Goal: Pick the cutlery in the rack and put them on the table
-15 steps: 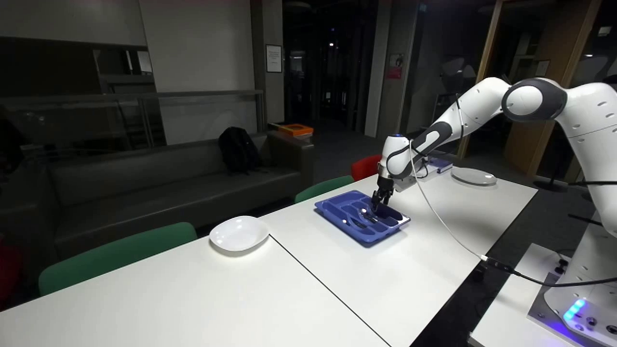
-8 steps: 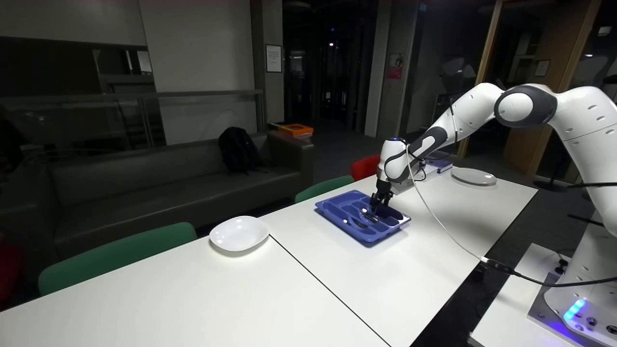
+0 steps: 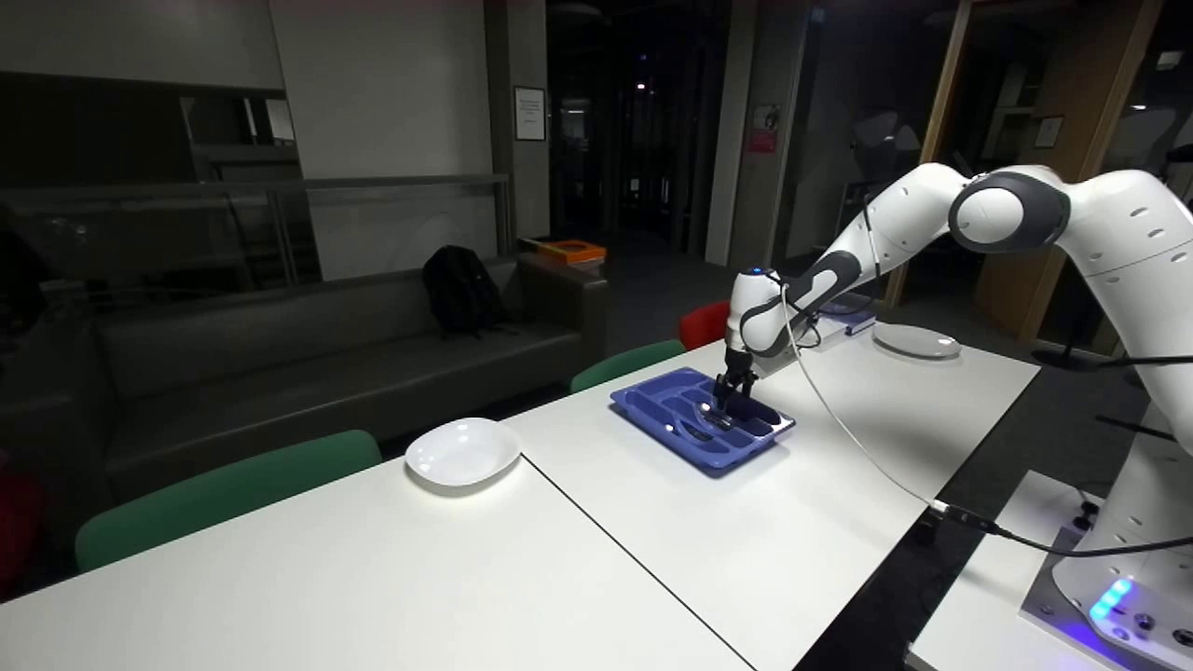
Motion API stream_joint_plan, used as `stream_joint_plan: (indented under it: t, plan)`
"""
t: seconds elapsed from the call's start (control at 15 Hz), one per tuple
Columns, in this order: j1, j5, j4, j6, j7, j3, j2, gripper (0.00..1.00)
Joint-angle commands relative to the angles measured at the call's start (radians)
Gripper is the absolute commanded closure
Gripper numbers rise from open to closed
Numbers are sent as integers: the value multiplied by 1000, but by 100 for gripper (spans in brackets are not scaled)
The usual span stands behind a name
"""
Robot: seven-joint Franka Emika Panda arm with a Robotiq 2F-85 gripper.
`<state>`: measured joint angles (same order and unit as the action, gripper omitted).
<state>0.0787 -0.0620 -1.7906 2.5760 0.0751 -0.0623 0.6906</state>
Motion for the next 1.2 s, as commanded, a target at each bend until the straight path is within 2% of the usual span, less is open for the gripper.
stream_joint_plan:
  t: [0.0,0.53,1.13]
  plan:
    - [-6,-2,27,-42,10,4,7,0]
    - [-65,87,8,-41,-28,65,5,0]
    - [-95,129,14,-47,-40,84,16,0]
